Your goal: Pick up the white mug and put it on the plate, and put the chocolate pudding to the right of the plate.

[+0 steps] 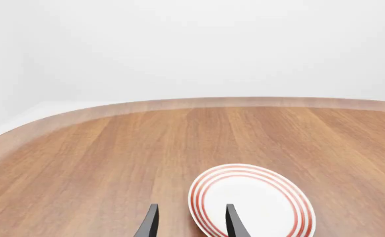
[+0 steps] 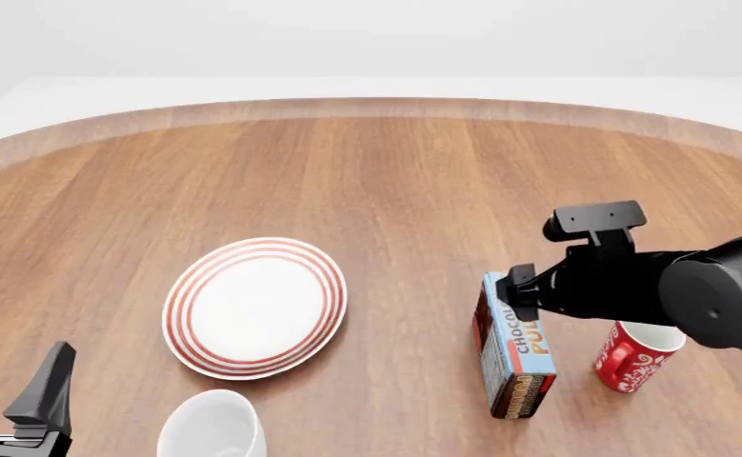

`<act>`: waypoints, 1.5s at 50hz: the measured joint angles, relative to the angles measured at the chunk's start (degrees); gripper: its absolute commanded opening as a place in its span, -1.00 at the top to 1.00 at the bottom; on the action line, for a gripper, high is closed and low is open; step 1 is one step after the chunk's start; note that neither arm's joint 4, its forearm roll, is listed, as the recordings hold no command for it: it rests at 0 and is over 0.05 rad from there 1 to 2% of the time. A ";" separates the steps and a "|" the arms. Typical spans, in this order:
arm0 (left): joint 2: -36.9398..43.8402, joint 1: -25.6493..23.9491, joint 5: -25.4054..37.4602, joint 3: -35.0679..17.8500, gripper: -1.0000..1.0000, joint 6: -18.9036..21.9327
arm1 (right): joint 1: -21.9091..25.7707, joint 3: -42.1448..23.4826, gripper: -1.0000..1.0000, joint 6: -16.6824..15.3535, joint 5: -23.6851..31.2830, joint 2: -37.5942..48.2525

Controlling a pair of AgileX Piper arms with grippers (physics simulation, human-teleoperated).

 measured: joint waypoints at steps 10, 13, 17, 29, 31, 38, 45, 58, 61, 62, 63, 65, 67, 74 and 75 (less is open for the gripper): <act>0.00 0.00 0.00 0.00 -1.00 0.00 | 0.41 0.75 -1.00 0.74 -0.98 1.45; 0.00 0.00 0.00 0.00 -1.00 0.00 | 0.64 0.99 -1.00 0.95 -1.26 1.86; 0.00 0.00 0.00 0.00 -1.00 0.00 | 0.91 1.40 -1.00 1.15 -1.73 2.47; 0.00 0.00 0.00 0.00 -1.00 0.00 | 1.77 2.91 -1.00 2.06 -3.25 4.30; 0.00 0.00 0.00 0.00 -1.00 0.00 | 1.83 3.16 -1.00 2.17 -3.48 4.56; 0.00 0.00 0.00 0.00 -1.00 0.00 | 1.60 4.06 -1.00 2.03 -4.22 5.40; 0.00 0.00 0.00 0.00 -1.00 0.00 | 1.47 4.81 -1.00 2.05 -4.89 6.12; 0.00 0.00 0.00 0.00 -1.00 0.00 | 1.50 6.02 -1.00 2.49 -6.34 7.59; 0.00 0.00 0.00 0.00 -1.00 0.00 | 1.57 6.31 -1.00 2.71 -6.75 8.03; 0.00 0.00 0.00 0.00 -1.00 0.00 | 1.58 6.40 -1.00 2.75 -6.86 8.17; 0.00 0.00 0.00 0.00 -1.00 0.00 | 1.60 6.49 -1.00 2.83 -7.00 8.31; 0.00 0.00 0.00 0.00 -1.00 0.00 | 1.65 6.69 -1.00 2.94 -7.25 8.58; 0.00 0.00 0.00 0.00 -1.00 0.00 | 1.75 6.85 -1.00 3.10 -7.54 8.84; 0.00 0.00 0.00 0.00 -1.00 0.00 | 1.96 7.16 -1.00 3.84 -8.57 9.35; 0.00 0.00 0.00 0.00 -1.00 0.00 | 1.97 7.21 -1.00 3.96 -8.73 9.42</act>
